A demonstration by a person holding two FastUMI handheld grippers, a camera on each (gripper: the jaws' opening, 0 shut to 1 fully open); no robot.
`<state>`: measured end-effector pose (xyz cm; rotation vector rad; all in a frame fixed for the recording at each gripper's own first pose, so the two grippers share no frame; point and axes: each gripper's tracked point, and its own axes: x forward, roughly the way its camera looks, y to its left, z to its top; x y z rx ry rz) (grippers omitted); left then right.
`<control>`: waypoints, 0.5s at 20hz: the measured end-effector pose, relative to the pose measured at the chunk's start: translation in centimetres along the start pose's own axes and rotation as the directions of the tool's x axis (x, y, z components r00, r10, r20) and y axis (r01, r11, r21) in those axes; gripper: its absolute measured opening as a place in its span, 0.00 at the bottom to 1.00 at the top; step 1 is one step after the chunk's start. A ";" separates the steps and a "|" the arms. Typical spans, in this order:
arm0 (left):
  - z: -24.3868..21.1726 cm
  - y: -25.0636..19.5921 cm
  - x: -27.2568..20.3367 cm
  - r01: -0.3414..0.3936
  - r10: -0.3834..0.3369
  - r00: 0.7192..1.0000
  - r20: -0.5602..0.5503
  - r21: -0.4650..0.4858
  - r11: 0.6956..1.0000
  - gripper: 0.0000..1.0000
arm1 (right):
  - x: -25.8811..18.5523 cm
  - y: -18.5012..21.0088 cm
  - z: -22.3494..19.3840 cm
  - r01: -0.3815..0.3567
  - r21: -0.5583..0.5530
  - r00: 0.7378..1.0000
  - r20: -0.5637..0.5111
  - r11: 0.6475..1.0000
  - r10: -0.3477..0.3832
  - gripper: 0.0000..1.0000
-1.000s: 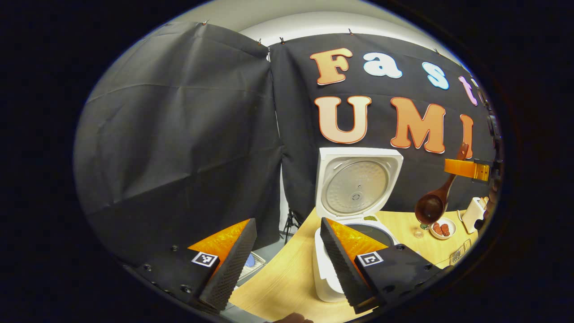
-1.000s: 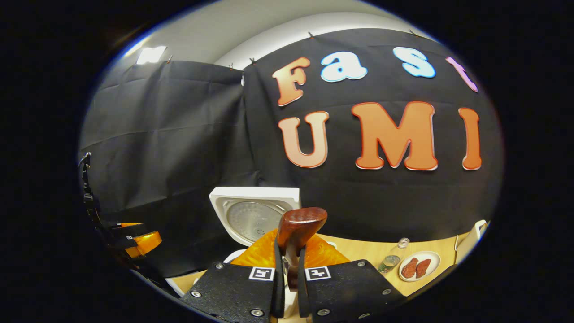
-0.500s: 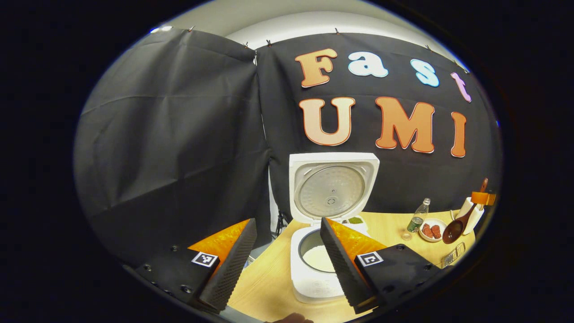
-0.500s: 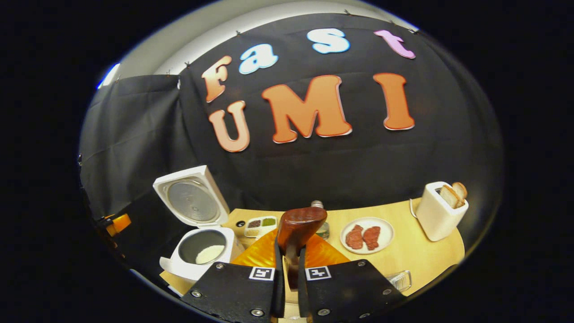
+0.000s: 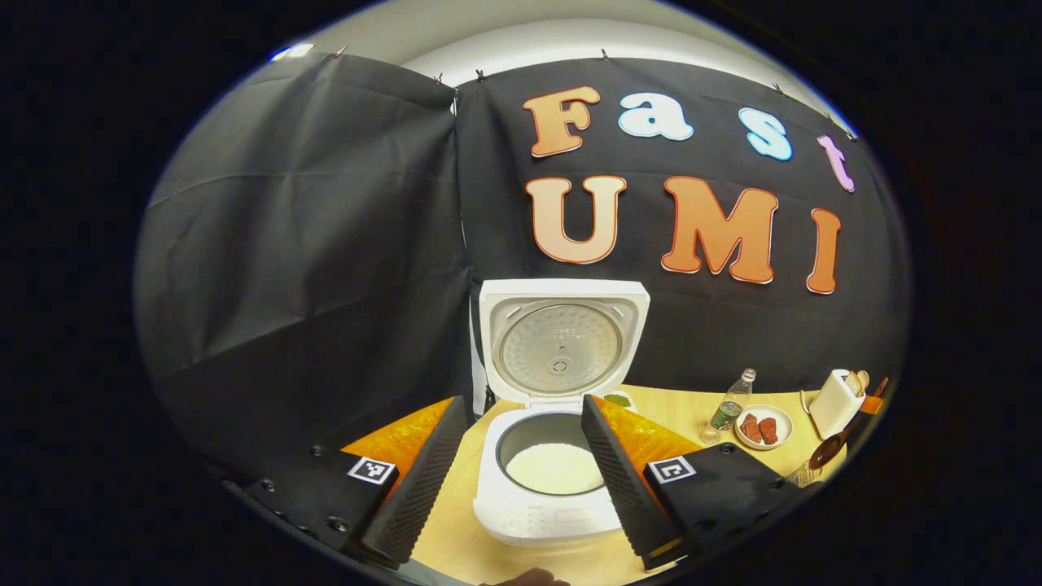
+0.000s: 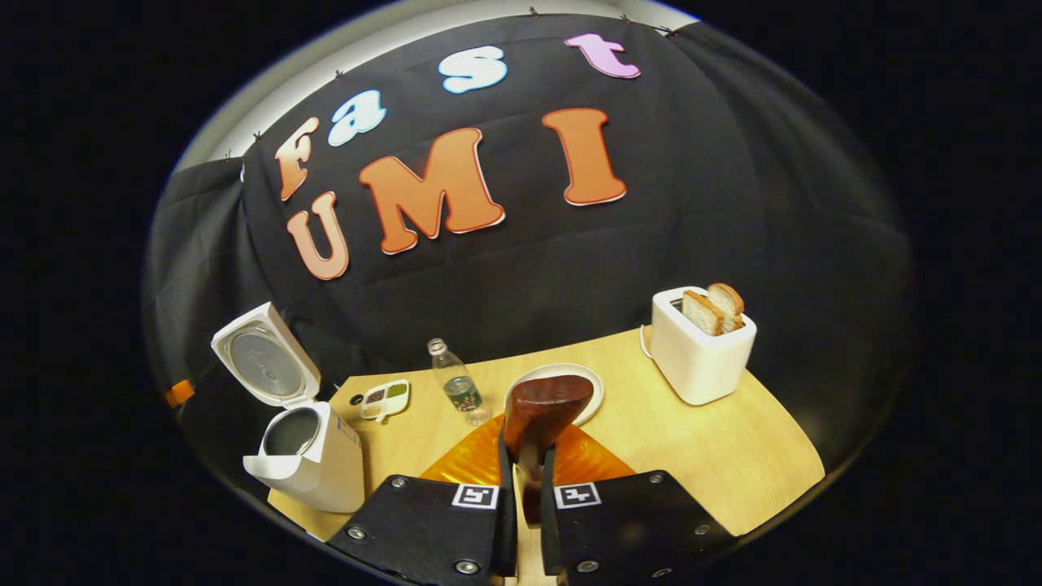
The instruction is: Close the left gripper, press the button to open the rice cooker; take a wooden spoon from the chopstick holder with the right hand, scoop a spoonful of rice and pour it into the rice cooker, then put the wooden spoon back into the chopstick holder.
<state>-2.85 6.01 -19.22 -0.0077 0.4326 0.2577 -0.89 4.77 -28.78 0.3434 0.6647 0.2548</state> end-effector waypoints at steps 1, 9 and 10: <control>0.1 -0.4 -0.2 -0.002 0.002 1.000 -0.001 0.000 1.000 0.97 | 0.2 -1.1 -0.3 0.013 0.010 1.000 -0.005 1.000 -0.013 0.11; 0.7 -2.4 -1.8 -0.023 0.023 1.000 -0.001 0.005 1.000 0.97 | 2.1 -4.8 -4.6 0.013 0.059 0.997 -0.077 0.998 -0.009 0.11; 0.8 -2.4 -2.0 -0.026 0.026 1.000 -0.001 0.007 1.000 0.97 | 2.5 -5.0 -4.9 0.006 0.072 0.997 -0.078 0.997 0.000 0.11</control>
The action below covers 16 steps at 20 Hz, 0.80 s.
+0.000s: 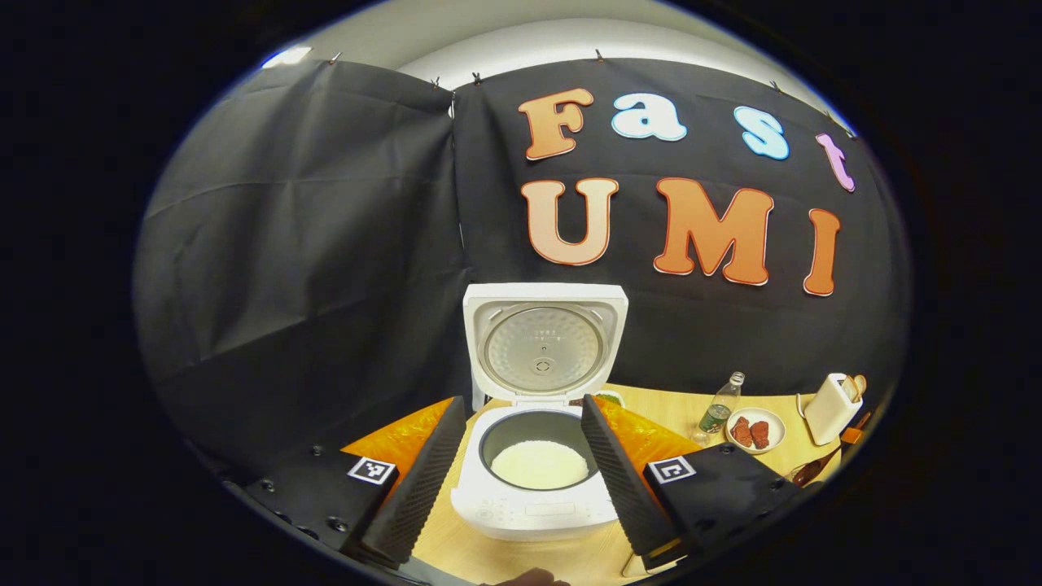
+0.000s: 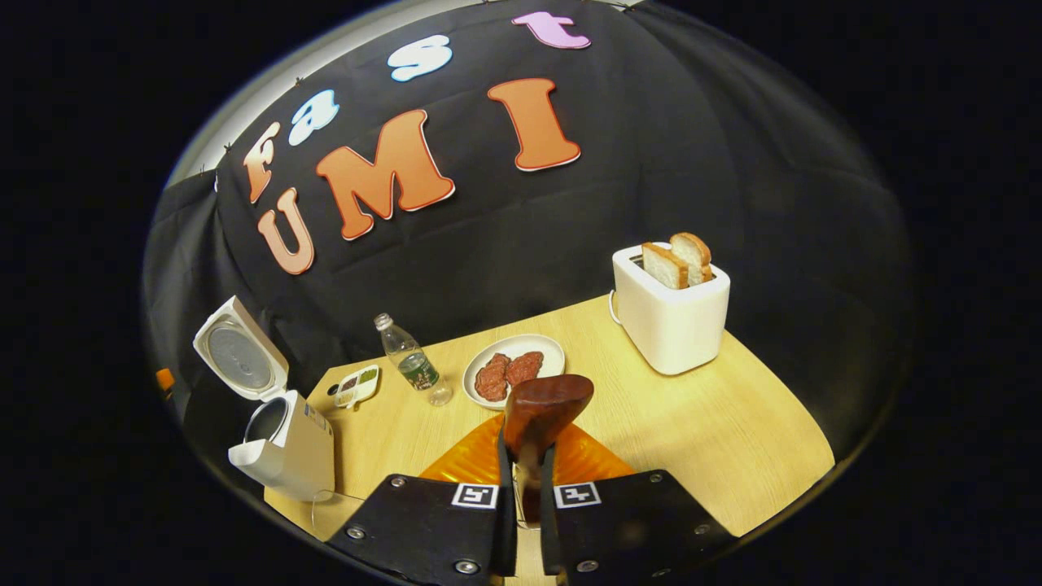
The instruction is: Close the left gripper, press the button to open the rice cooker; take a wooden spoon from the chopstick holder with the right hand, scoop a spoonful of rice and pour it into the rice cooker, then put the wooden spoon back into the chopstick holder.
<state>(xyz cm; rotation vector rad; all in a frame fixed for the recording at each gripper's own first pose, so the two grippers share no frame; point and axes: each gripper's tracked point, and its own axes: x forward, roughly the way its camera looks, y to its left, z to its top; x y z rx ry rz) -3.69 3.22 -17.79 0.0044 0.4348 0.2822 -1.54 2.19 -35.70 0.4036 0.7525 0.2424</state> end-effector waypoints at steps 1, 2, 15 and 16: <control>0.2 -0.1 -0.2 -0.003 0.003 1.000 0.001 0.000 1.000 0.97 | 0.4 -0.2 -0.5 -0.010 0.016 1.000 -0.010 1.000 0.010 0.11; 0.4 -0.3 -0.5 -0.004 0.004 1.000 0.002 -0.001 1.000 0.97 | 0.8 -0.2 -0.8 -0.022 0.037 1.000 -0.012 0.999 0.022 0.11; 4.7 -2.4 2.4 0.156 -0.166 0.986 -0.029 -0.219 0.963 0.97 | 1.1 -2.8 -3.3 0.046 0.200 0.994 -0.102 0.979 -0.026 0.25; 5.4 -3.2 2.9 0.207 -0.224 0.974 -0.038 -0.260 0.943 1.00 | 0.4 -3.0 -3.1 0.059 0.204 0.993 -0.110 0.977 -0.037 0.28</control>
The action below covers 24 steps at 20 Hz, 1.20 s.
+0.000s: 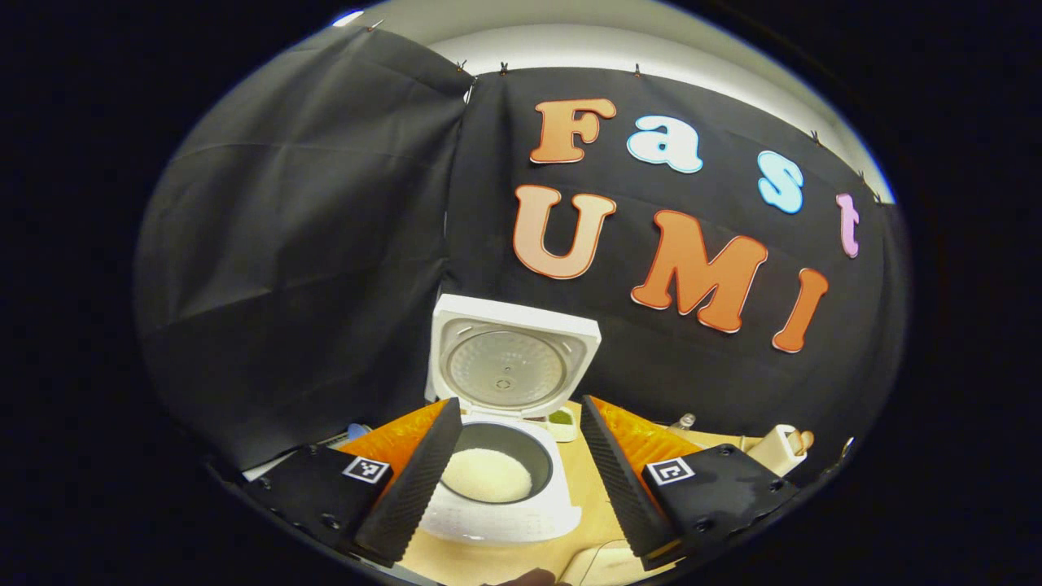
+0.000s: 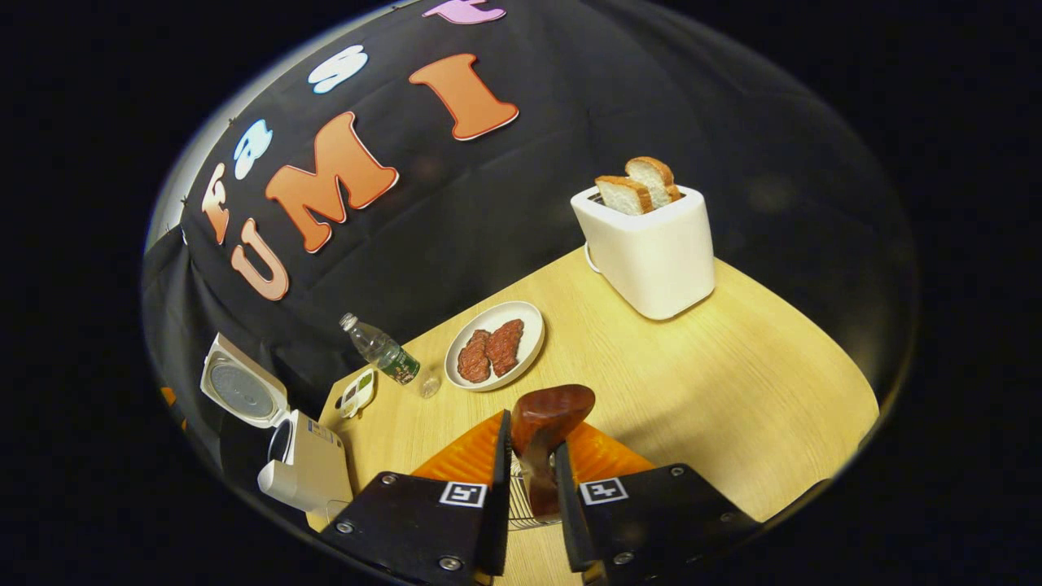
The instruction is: Close the left gripper, press the button to open the rice cooker; take a wooden spoon from the chopstick holder with the right hand, scoop a spoonful of rice and pour it into the rice cooker, then put the wooden spoon back into the chopstick holder.
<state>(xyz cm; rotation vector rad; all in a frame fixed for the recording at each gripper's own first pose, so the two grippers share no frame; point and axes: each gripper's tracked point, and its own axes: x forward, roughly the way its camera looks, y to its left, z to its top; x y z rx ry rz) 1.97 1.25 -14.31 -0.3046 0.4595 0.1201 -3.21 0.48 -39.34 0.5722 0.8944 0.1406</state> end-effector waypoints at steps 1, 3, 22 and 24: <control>0.4 -0.2 0.6 0.032 -0.032 0.999 -0.023 -0.025 0.999 0.99 | -0.7 -0.2 0.5 0.010 0.004 1.000 0.009 1.000 -0.010 0.38; 2.2 1.1 2.6 0.021 -0.022 0.999 -0.045 -0.030 0.999 1.00 | -2.3 -0.8 2.0 0.041 0.000 0.998 0.052 0.999 -0.041 0.55; 7.0 3.4 22.9 -0.069 0.167 0.923 -0.346 0.277 0.958 1.00 | -19.8 1.8 6.6 0.264 -0.203 0.920 0.347 0.943 -0.182 0.81; 6.6 4.4 22.8 -0.091 0.227 0.903 -0.365 0.353 0.931 1.00 | -19.6 1.9 6.5 0.264 -0.212 0.921 0.344 0.941 -0.181 0.81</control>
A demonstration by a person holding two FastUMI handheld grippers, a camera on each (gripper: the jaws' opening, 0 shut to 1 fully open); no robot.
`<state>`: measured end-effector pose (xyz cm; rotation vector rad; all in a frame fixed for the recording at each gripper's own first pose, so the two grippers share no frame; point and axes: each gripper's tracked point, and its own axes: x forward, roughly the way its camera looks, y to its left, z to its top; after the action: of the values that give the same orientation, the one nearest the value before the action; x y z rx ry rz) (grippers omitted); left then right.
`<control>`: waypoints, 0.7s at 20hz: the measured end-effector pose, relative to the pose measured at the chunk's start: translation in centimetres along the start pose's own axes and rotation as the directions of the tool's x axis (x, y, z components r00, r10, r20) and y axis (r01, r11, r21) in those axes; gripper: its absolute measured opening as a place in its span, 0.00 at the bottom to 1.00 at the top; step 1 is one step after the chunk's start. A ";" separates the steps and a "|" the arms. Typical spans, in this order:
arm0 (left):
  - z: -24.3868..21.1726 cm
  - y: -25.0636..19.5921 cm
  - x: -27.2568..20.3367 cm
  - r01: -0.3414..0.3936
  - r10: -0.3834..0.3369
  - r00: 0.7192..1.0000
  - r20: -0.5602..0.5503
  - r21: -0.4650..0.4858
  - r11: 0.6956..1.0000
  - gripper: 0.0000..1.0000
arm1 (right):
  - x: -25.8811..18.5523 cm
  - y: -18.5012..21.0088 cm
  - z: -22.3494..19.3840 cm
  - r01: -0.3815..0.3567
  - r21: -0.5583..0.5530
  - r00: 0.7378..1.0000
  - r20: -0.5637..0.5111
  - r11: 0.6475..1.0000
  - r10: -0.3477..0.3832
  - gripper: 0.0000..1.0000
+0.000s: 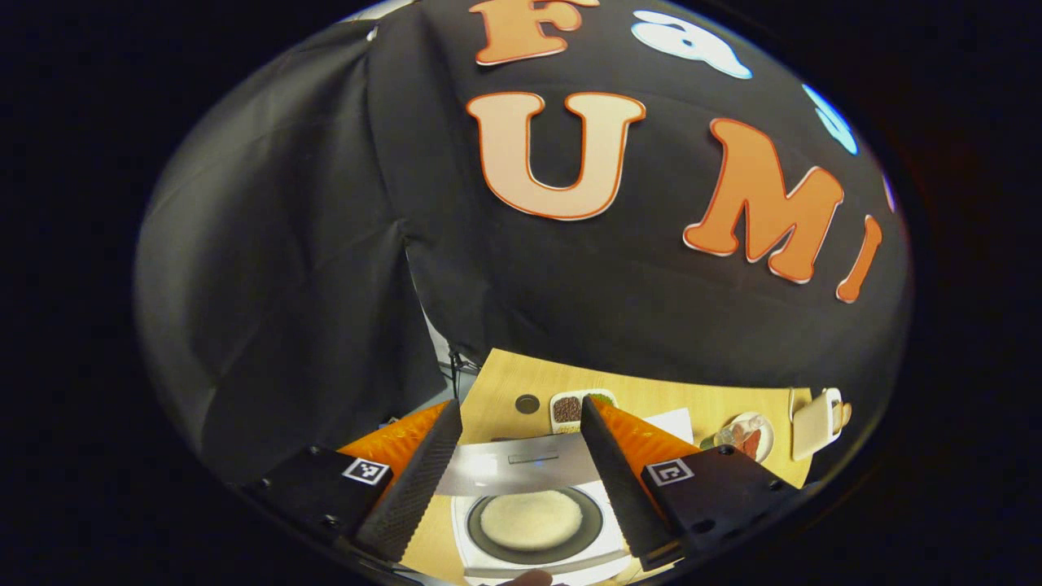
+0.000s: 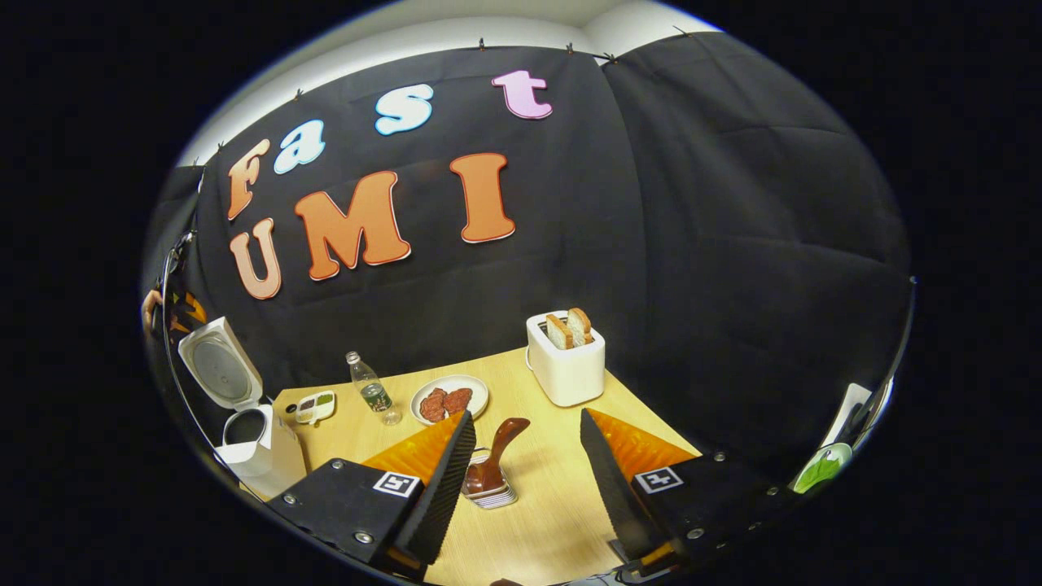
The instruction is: Close the left gripper, press the button to open the rice cooker; take a wooden spoon from the chopstick holder with the right hand, scoop a spoonful of rice and pour it into the rice cooker, then put the wooden spoon back into the chopstick holder.
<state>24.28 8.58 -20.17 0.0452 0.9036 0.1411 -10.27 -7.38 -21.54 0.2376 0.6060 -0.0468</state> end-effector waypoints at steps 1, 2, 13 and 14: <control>0.5 -0.1 0.7 -0.025 0.025 1.000 0.014 -0.011 1.000 1.00 | 0.1 0.4 0.1 -0.014 0.004 1.000 0.001 1.000 0.014 0.81; 0.7 -0.6 0.8 -0.015 0.015 1.000 0.008 -0.005 1.000 1.00 | 0.2 0.7 0.2 -0.023 0.006 1.000 0.004 1.000 0.023 0.81; -10.0 -2.4 0.2 0.007 -0.075 0.931 -0.357 -0.188 0.982 0.99 | 2.6 3.1 -0.4 -0.131 -0.014 0.991 -0.015 0.991 0.131 0.81; -10.9 -2.0 0.5 -0.026 -0.045 0.926 -0.374 -0.183 0.983 1.00 | 2.8 3.3 -0.5 -0.143 -0.011 0.990 -0.019 0.990 0.143 0.81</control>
<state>16.23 6.43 -27.56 -0.1653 1.2725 0.2291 -7.91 -4.02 -22.90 0.2697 0.6062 0.0976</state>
